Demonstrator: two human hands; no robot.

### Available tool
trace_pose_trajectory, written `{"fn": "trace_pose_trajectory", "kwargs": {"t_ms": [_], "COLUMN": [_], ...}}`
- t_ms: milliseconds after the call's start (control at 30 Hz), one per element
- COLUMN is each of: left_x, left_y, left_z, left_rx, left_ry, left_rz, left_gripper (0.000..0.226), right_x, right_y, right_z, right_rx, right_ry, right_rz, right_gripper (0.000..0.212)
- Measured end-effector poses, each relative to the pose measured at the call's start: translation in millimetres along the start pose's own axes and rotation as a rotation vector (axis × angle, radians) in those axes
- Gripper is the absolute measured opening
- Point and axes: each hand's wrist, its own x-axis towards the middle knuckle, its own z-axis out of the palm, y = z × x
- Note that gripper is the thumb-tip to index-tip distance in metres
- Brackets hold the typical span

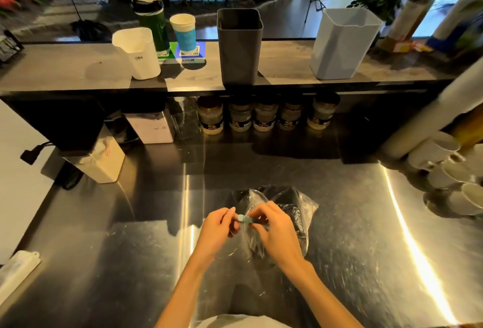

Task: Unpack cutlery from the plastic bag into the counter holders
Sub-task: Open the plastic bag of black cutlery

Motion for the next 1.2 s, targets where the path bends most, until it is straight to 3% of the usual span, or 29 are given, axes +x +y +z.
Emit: {"fn": "trace_pose_trajectory", "kwargs": {"t_ms": [100,267,567,900,1067,1200], "left_x": [-2.2,-2.8,-0.5,2.3,11.9,11.3], "left_y": [5.2,5.5,3.6,-0.1,-15.2,-5.8], "left_z": [-1.5,3.3,21.7,30.8,13.1,-7.5], "left_rx": [-0.044,0.213,0.143,0.131,0.005,-0.04], "left_ry": [0.005,-0.025,0.089,0.108,0.235,0.2], "left_rz": [-0.011,0.162,0.097,0.038,-0.076,-0.036], "left_gripper": [0.042,0.021,0.028,0.028,0.027,0.029], "right_x": [0.0,0.2,-1.5,-4.1,-0.9,7.6], "right_y": [-0.9,1.2,2.8,1.9,-6.7,-12.3], "right_z": [-3.0,-3.8,-7.7,-8.1,-22.7,-45.8], "right_rx": [0.059,0.058,-0.016,-0.066,0.101,0.217], "right_ry": [0.014,-0.002,0.02,0.035,0.057,0.058], "right_rz": [0.015,0.012,0.001,0.002,-0.006,-0.004], "right_gripper": [0.021,0.021,0.02,0.02,0.03,0.021]}}
